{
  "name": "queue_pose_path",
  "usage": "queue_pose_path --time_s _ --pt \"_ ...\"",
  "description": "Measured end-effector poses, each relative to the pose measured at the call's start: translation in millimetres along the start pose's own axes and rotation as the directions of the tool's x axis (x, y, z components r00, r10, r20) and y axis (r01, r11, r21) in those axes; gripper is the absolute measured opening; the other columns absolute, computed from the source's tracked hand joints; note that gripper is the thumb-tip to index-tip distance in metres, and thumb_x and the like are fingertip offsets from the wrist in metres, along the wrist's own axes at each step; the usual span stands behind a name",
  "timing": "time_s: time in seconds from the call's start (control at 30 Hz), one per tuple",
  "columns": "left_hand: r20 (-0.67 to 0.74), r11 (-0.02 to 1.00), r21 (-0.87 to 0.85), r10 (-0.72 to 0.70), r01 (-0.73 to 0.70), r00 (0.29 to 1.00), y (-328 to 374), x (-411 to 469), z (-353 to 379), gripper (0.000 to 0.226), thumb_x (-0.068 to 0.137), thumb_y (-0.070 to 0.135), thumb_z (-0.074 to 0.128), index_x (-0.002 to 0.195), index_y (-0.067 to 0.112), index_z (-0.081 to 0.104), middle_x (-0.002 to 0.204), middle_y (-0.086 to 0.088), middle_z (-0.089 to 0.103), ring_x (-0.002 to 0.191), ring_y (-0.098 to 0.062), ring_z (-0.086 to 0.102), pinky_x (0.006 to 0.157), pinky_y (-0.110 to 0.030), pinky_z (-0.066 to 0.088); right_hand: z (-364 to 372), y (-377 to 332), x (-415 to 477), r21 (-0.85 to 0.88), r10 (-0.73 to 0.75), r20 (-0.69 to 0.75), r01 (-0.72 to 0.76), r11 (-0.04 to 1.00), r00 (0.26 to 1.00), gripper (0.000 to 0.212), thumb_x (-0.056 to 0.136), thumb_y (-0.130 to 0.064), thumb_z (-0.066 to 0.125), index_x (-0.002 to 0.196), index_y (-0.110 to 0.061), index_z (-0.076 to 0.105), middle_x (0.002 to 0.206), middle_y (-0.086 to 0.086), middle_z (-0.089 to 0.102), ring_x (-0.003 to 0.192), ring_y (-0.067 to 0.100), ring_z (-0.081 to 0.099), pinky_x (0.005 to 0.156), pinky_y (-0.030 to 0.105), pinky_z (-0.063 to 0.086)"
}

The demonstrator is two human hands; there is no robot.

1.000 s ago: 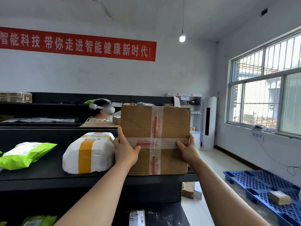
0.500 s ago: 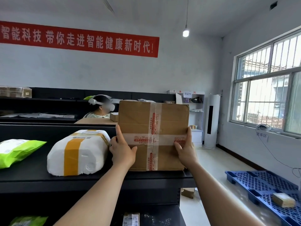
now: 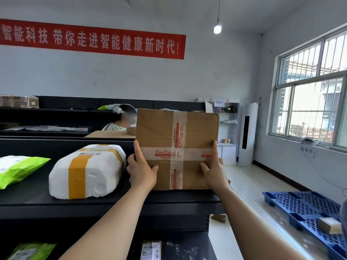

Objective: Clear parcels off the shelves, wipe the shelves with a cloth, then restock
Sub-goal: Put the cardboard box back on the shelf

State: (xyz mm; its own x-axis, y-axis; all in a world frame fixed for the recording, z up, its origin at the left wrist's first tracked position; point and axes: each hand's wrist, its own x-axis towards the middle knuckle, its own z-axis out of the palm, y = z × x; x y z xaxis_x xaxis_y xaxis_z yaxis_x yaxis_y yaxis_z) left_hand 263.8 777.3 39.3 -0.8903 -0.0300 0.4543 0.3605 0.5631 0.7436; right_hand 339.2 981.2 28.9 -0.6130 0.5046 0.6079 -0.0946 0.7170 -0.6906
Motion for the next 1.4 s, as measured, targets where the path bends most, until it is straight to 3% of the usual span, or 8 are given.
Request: queue_pose_path --time_s 0.37,0.5,0.63,0.77,0.93,1.0,1.13,1.4 --pt "-0.015 0.999 0.036 -0.015 0.016 1.0 2.2 -6.4 -0.7 0.113 0.087 0.026 0.067 0.141 0.039 -0.03 0.153 -0.009 0.011 0.133 -0.035 0.03 0.102 -0.047 0.04 -2.7 -4.1 -8.1 -0.007 0.025 0.006 -0.025 1.0 1.0 0.092 0.093 -0.024 0.055 0.137 -0.063 -0.016 0.135 0.01 0.039 0.11 0.026 0.049 0.097 0.052 0.044" --pt "0.011 0.999 0.039 -0.025 0.024 1.0 1.5 -8.5 -2.9 0.112 0.087 0.026 0.066 0.141 0.039 -0.031 0.154 -0.009 0.009 0.135 -0.035 0.027 0.102 -0.047 0.039 -6.2 -4.2 -13.8 0.011 0.014 0.037 -0.014 1.0 0.999 0.091 0.093 -0.021 0.054 0.142 -0.058 -0.013 0.134 0.008 0.037 0.1 0.018 0.044 0.097 0.045 0.043" --pt "0.072 1.0 0.013 -0.017 0.016 0.997 0.8 -12.7 -8.2 0.106 0.089 0.028 0.064 0.143 0.039 -0.027 0.154 -0.009 0.008 0.135 -0.034 0.026 0.104 -0.044 0.036 -11.5 -6.1 -19.9 -0.033 0.026 0.081 -0.024 0.999 0.996 0.088 0.093 -0.019 0.053 0.143 -0.055 -0.01 0.133 0.01 0.034 0.106 0.025 0.048 0.099 0.048 0.042" --pt "0.102 0.999 -0.015 0.036 -0.034 0.994 -6.0 -29.2 -16.6 0.095 0.09 0.029 0.062 0.149 0.034 -0.011 0.15 -0.01 0.015 0.136 -0.03 0.027 0.107 -0.041 0.033 -13.2 -3.9 -35.6 -0.093 0.045 0.112 -0.035 0.995 0.993 0.08 0.094 -0.019 0.053 0.147 -0.051 0.003 0.138 0.01 0.029 0.117 0.032 0.048 0.104 0.049 0.04" --pt "0.175 0.997 -0.079 0.041 -0.028 0.984 -18.4 -55.3 -35.0 0.065 0.092 0.028 0.06 0.148 0.018 0.028 0.144 -0.008 0.039 0.128 -0.024 0.046 0.099 -0.032 0.04 -10.5 -2.9 -68.4 -0.127 0.006 0.163 0.015 0.992 0.987 0.057 0.095 -0.023 0.054 0.148 -0.026 0.033 0.141 0.01 0.037 0.124 0.026 0.045 0.102 0.031 0.034" --pt "0.206 0.995 -0.096 0.043 -0.023 0.978 -27.6 -68.3 -43.1 0.055 0.093 0.028 0.058 0.143 0.016 0.038 0.136 -0.004 0.05 0.12 -0.02 0.052 0.096 -0.03 0.043 -7.0 -6.0 -82.1 -0.106 -0.016 0.18 0.036 0.994 0.984 0.051 0.095 -0.026 0.055 0.143 -0.021 0.043 0.139 0.006 0.044 0.112 0.017 0.049 0.094 0.022 0.034" --pt "0.197 0.992 -0.124 0.04 -0.015 0.98 -45.9 -96.0 -59.6 0.037 0.094 0.029 0.057 0.128 0.017 0.055 0.109 0.007 0.06 0.094 -0.007 0.055 0.077 -0.019 0.04 6.0 -18.2 -108.4 -0.05 -0.066 0.23 0.08 0.996 0.971 0.038 0.094 -0.027 0.057 0.13 -0.017 0.058 0.125 -0.001 0.059 0.097 0.009 0.056 0.088 0.021 0.04" --pt "0.204 0.998 -0.014 -0.054 0.059 0.977 -119.6 -140.6 -90.2 0.011 0.093 0.028 0.057 0.099 0.026 0.066 0.09 0.016 0.062 0.085 -0.001 0.058 0.067 -0.014 0.042 65.3 -43.3 -175.7 0.113 -0.102 0.436 0.058 0.992 0.894 0.019 0.091 -0.026 0.06 0.106 -0.022 0.072 0.093 -0.013 0.069 0.086 0.001 0.062 0.072 0.012 0.041"
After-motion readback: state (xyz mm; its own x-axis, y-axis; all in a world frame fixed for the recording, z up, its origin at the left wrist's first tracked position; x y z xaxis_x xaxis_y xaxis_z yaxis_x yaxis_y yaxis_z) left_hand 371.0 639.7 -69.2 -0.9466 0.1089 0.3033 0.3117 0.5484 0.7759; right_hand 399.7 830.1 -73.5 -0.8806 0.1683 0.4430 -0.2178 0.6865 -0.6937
